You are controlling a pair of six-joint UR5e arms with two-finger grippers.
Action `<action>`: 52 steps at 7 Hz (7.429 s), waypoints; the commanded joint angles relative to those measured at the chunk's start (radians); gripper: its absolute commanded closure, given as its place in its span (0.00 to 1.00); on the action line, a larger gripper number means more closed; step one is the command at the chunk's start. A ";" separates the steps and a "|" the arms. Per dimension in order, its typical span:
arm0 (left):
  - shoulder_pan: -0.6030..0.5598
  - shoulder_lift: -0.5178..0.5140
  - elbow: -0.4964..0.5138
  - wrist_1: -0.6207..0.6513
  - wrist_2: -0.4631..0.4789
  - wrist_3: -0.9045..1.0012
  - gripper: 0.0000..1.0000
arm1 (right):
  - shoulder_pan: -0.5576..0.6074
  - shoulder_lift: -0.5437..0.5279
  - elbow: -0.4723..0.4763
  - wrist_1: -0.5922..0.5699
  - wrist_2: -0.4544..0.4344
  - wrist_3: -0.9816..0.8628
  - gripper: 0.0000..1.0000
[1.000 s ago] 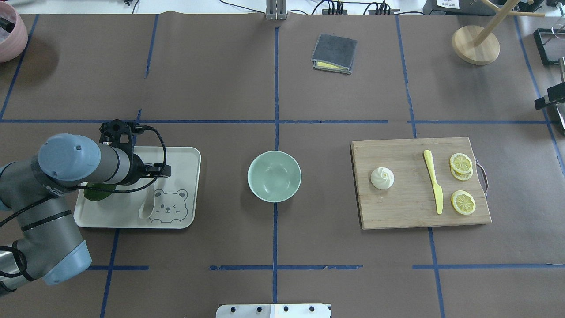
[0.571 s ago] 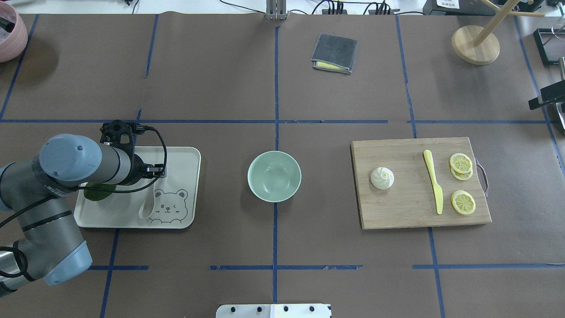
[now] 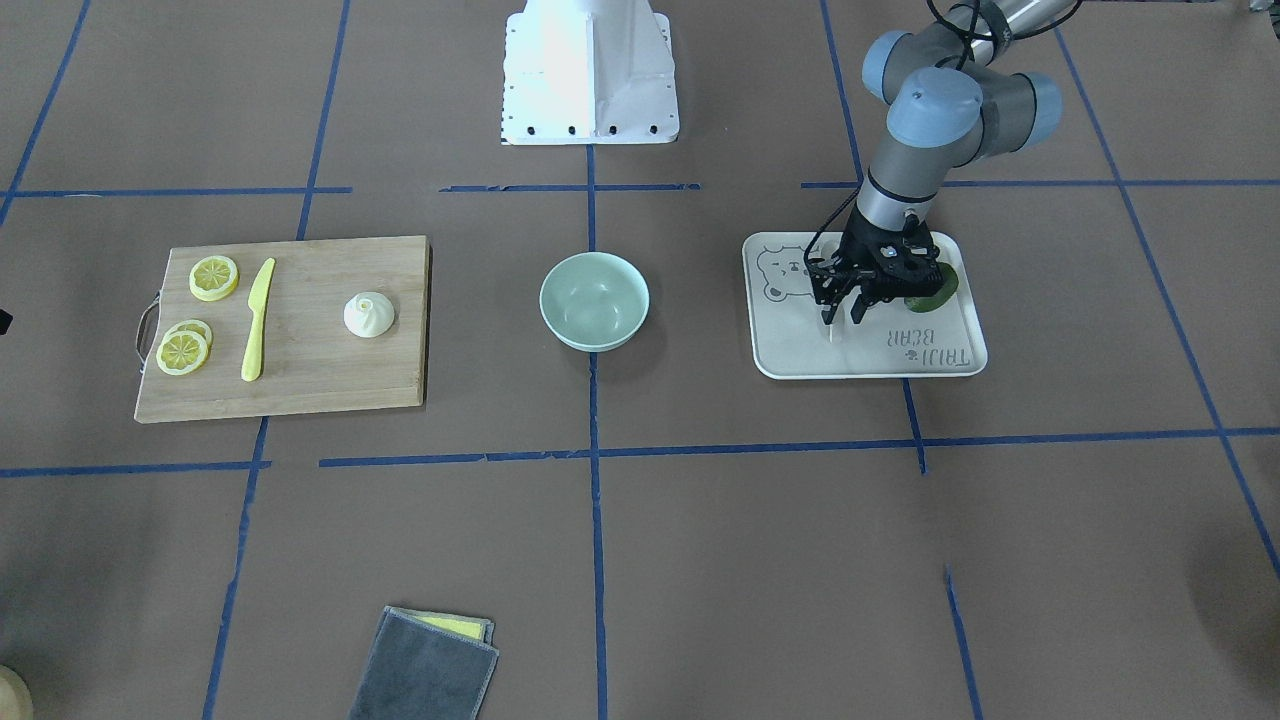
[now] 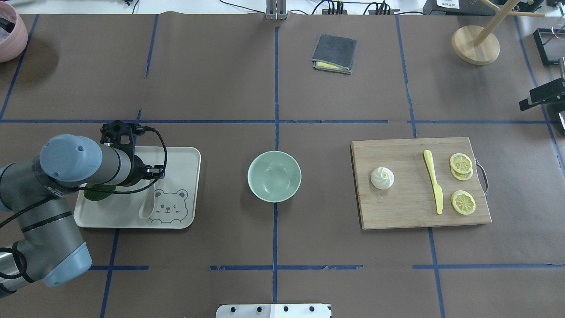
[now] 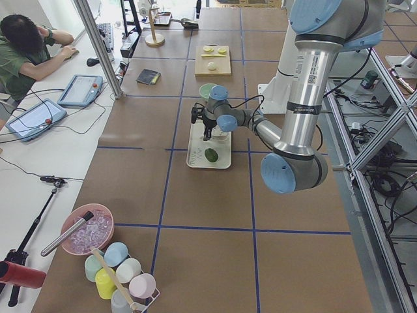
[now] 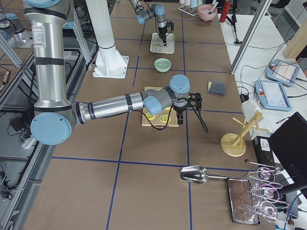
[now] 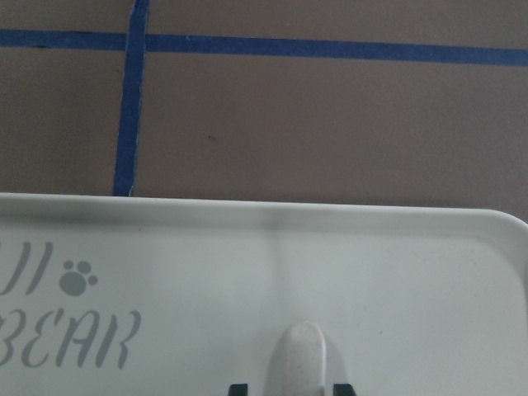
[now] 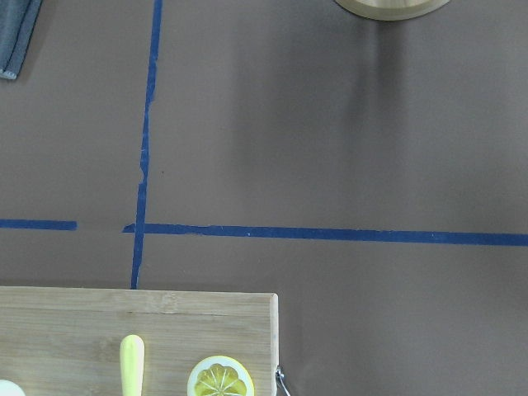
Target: Put spoon and bun in bowl
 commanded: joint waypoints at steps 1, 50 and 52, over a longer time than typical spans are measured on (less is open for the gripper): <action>0.008 -0.001 -0.001 0.004 0.000 0.000 0.54 | -0.004 0.000 -0.001 0.000 -0.001 0.000 0.00; -0.738 -0.054 0.020 0.292 -0.291 0.997 0.00 | -0.859 0.677 -0.052 -0.146 -0.696 0.654 0.00; -0.858 0.006 0.095 0.288 -0.307 1.211 0.00 | -0.859 0.681 -0.046 -0.147 -0.696 0.655 0.00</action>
